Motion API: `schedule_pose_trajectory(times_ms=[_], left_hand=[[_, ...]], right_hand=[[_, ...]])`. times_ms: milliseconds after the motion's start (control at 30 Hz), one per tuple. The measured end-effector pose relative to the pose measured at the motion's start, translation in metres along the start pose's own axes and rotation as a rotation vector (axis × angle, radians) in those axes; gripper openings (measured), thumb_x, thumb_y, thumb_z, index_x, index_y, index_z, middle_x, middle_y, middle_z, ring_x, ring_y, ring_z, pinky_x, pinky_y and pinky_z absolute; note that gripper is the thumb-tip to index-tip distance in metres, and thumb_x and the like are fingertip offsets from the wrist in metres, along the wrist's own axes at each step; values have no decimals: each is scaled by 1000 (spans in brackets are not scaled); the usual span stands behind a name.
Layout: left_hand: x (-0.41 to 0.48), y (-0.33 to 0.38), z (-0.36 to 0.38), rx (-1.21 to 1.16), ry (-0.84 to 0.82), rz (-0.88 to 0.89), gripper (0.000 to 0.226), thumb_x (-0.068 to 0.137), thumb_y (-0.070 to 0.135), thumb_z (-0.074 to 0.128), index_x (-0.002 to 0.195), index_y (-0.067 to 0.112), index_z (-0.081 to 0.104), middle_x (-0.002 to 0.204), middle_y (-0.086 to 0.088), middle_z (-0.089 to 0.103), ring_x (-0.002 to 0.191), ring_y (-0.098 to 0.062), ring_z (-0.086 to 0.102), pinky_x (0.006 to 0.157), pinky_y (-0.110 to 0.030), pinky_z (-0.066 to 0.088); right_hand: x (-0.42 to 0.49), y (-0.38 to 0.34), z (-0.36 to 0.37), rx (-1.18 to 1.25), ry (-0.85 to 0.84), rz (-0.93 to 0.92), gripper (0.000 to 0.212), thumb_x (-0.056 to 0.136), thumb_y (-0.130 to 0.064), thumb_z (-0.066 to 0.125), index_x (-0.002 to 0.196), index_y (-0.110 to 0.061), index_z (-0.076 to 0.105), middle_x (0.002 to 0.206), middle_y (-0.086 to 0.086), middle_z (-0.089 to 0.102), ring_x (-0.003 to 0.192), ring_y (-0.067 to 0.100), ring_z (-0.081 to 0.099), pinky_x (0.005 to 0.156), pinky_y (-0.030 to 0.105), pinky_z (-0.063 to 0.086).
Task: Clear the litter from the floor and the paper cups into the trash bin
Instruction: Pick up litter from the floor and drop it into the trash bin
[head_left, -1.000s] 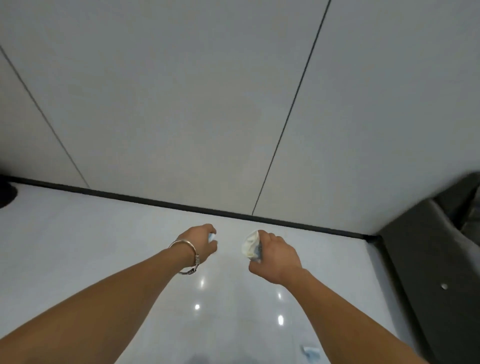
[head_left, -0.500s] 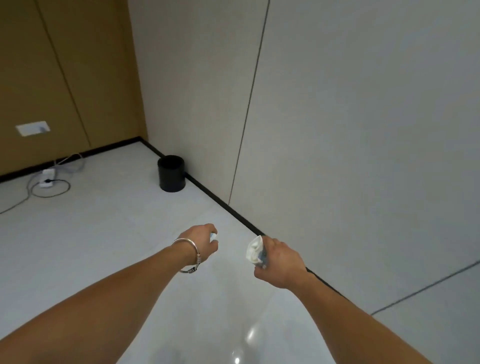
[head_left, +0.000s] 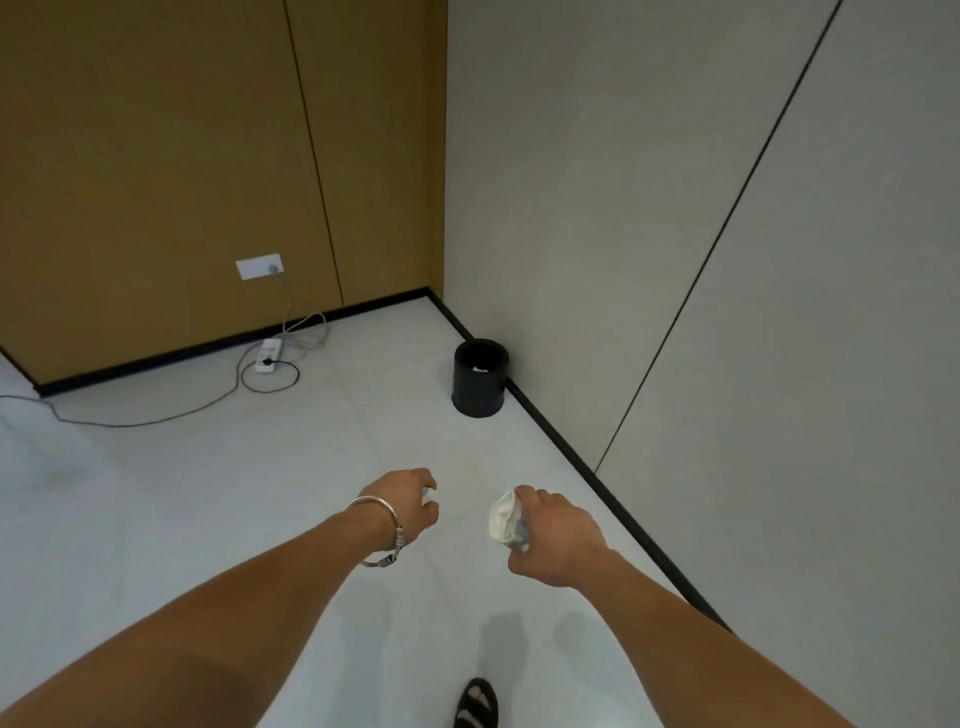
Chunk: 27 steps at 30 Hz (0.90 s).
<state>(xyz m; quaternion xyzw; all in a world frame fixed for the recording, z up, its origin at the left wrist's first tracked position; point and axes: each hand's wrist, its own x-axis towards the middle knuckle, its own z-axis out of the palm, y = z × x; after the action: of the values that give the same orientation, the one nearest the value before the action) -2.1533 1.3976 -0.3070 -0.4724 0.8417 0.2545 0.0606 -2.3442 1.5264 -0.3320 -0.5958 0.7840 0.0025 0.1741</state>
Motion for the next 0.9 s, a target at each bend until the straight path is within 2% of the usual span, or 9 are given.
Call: schedule_pose_trajectory(times_ms=[433, 667, 900], left_hand=[[215, -54, -109, -26, 12, -106, 41, 92, 36, 52, 130, 24, 50, 129, -1, 56, 115, -18, 54, 91, -25, 43], [378, -70, -165, -68, -12, -20, 37, 90, 34, 55, 125, 21, 54, 122, -2, 60, 108, -19, 57, 86, -24, 43], [524, -51, -224, -61, -85, 83, 33, 89, 31, 57, 120, 20, 55, 117, -4, 60, 103, -22, 58, 86, -27, 46]], right_hand=[[262, 11, -80, 38, -39, -52, 78, 74, -44, 65, 141, -24, 30, 129, 0, 51, 116, 22, 50, 89, 31, 44], [410, 17, -121, 53, -28, 21, 83, 73, -44, 66, 144, -24, 28, 134, 0, 48, 118, 23, 50, 94, 33, 45], [522, 42, -160, 128, 0, 143, 85, 71, -45, 65, 144, -24, 27, 132, 0, 49, 116, 24, 52, 86, 32, 44]])
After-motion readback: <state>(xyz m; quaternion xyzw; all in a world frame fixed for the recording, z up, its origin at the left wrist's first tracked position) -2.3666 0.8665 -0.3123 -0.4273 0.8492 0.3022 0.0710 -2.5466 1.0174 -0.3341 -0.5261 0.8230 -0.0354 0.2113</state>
